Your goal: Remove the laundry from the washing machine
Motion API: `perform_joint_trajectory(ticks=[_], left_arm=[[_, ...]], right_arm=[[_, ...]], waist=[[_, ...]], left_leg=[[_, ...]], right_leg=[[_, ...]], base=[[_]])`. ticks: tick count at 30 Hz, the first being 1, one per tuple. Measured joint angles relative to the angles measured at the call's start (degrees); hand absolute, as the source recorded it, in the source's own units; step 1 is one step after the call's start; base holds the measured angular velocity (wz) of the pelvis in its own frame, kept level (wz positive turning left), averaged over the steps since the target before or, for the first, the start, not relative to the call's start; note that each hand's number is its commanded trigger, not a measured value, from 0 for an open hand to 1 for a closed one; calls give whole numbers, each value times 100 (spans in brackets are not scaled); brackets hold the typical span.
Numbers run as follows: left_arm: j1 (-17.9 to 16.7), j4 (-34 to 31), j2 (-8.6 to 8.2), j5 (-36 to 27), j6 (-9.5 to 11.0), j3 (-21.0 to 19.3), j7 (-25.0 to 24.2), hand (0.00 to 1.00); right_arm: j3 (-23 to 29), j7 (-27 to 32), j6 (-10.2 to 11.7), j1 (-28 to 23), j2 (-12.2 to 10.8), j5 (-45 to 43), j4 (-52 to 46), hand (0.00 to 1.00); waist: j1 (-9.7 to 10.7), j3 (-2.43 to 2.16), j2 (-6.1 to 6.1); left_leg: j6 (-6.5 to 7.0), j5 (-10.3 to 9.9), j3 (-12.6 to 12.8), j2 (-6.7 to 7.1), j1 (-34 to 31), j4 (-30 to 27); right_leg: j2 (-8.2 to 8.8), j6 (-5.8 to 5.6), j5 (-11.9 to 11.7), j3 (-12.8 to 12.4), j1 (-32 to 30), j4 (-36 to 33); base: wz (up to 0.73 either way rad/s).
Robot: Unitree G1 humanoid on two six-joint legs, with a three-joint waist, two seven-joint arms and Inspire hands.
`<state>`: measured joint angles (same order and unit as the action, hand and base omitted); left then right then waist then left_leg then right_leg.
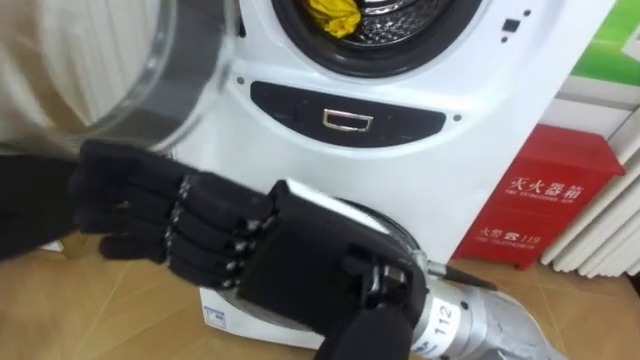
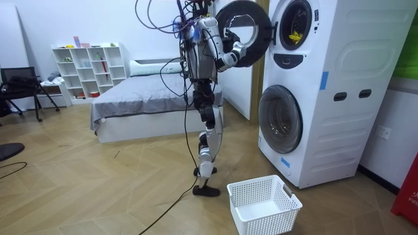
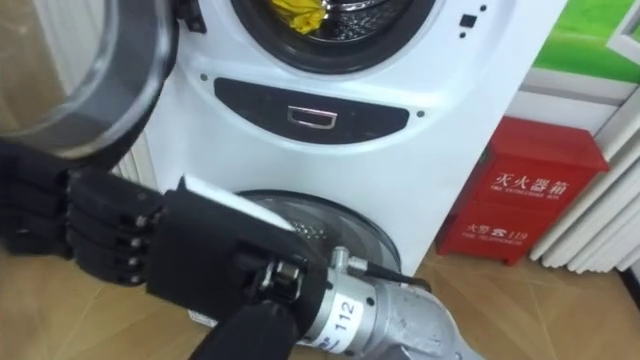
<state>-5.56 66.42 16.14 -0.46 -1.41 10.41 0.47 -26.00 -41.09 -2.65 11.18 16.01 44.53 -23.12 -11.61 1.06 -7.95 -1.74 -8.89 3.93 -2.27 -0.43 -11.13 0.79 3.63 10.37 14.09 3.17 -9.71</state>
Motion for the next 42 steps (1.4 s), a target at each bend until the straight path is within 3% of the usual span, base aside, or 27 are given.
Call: perform_joint_trajectory(ticks=[9, 18, 23, 28, 32, 36, 42], left_arm=[[82, -7, -63, 2, 1, -3, 62, 0], [82, -13, -117, 3, 0, -31, 122, 0], [-26, -12, -192, -3, 2, -129, 107, 0], [-108, -12, -230, -1, 3, -227, 137, 0], [-178, -11, -282, -4, 8, -295, 175, 0], [-180, -11, -325, -4, 9, -283, 228, 0], [-198, -10, -371, -2, 39, -353, 280, 0]], right_arm=[[-133, 216, 3, 0, -13, -465, 481, 0], [-131, 309, 3, -3, 26, -843, 534, 0], [279, 502, 2, -150, 253, -974, 536, 0], [845, 746, 3, -267, 205, -1365, 480, 0], [1368, 1161, 16, -330, 137, -1361, 367, 0], [1425, 1456, 17, -330, 118, -1360, 367, 0], [1426, 1886, 17, -171, -39, -1354, 443, 0]], waist=[[0, 25, 41], [53, 7, 86], [198, 6, 181], [486, -51, 248], [631, -53, 315], [680, -66, 347], [583, -74, 365]], left_leg=[[1, -2, 7, 0, -18, 52], [2, -3, -13, 4, -22, 61], [14, -10, -14, 13, -12, 40], [15, -10, -8, 13, -4, 23], [18, -12, 50, 4, 64, 27], [20, -13, 71, 8, 88, 42], [20, -12, 83, 9, 136, 32]], right_leg=[[0, -3, 2, 17, -19, 1], [1, -5, 0, 14, -9, -10], [8, -24, -14, 12, 17, -14], [15, -24, -14, 11, 31, -17], [13, -25, -15, -38, 74, -17], [12, -26, -15, -75, 81, -8], [9, -26, -15, -91, 97, -4]], base=[[0], [0], [1], [0], [-6], [-5], [-1]])
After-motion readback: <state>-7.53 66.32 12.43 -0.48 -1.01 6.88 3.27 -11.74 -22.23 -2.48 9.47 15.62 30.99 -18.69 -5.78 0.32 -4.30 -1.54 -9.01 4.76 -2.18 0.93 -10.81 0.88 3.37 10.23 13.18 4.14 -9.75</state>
